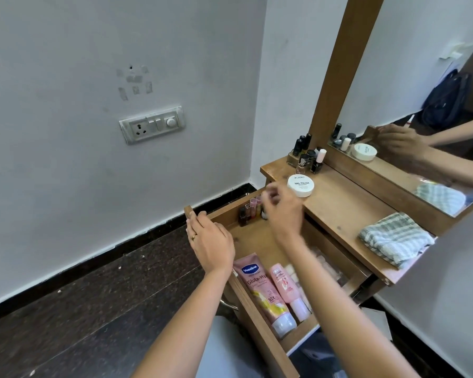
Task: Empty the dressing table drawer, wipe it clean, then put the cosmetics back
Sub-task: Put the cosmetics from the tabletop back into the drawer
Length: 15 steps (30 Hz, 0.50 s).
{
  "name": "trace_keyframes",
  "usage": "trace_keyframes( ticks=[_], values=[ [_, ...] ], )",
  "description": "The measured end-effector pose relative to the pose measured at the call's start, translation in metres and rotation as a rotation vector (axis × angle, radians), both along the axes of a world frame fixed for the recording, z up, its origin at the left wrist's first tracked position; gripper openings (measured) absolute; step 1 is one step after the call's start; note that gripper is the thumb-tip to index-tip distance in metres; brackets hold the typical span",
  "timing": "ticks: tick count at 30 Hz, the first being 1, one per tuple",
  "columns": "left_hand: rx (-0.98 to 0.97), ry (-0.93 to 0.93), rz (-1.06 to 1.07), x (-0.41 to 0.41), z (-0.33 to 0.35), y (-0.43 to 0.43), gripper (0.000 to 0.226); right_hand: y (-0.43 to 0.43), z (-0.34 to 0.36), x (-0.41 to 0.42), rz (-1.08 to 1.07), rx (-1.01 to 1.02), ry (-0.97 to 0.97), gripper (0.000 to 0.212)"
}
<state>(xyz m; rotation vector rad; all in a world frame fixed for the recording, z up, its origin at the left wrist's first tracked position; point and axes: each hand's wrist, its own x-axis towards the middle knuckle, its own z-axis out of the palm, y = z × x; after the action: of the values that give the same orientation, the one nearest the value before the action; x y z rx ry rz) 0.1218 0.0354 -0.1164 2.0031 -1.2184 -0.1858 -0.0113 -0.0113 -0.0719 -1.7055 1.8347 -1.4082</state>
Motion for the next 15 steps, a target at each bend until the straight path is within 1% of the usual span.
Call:
trace_keyframes(
  ticks=[2,3,5,7,10,15],
  values=[
    [-0.008,0.008,-0.001,0.0,0.001,0.0,0.034,-0.015,0.033,-0.033,-0.145,-0.144,0.095,0.012],
    [-0.01,0.011,-0.002,0.0,0.001,0.0,0.034,-0.025,0.045,-0.05,-0.211,-0.16,0.117,0.014],
    [-0.01,0.013,-0.007,0.0,0.002,0.001,0.033,-0.047,0.057,-0.081,-0.301,-0.125,0.121,0.016],
    [-0.008,0.016,-0.011,0.0,0.001,0.0,0.033,-0.066,0.053,-0.1,-0.304,-0.072,0.143,0.017],
    [-0.012,0.022,-0.011,0.0,0.002,0.001,0.033,-0.08,0.044,-0.111,-0.232,0.003,0.154,0.02],
    [-0.009,0.021,-0.014,0.0,0.003,0.001,0.032,-0.087,0.042,-0.111,-0.253,0.032,0.102,0.011]
  ],
)
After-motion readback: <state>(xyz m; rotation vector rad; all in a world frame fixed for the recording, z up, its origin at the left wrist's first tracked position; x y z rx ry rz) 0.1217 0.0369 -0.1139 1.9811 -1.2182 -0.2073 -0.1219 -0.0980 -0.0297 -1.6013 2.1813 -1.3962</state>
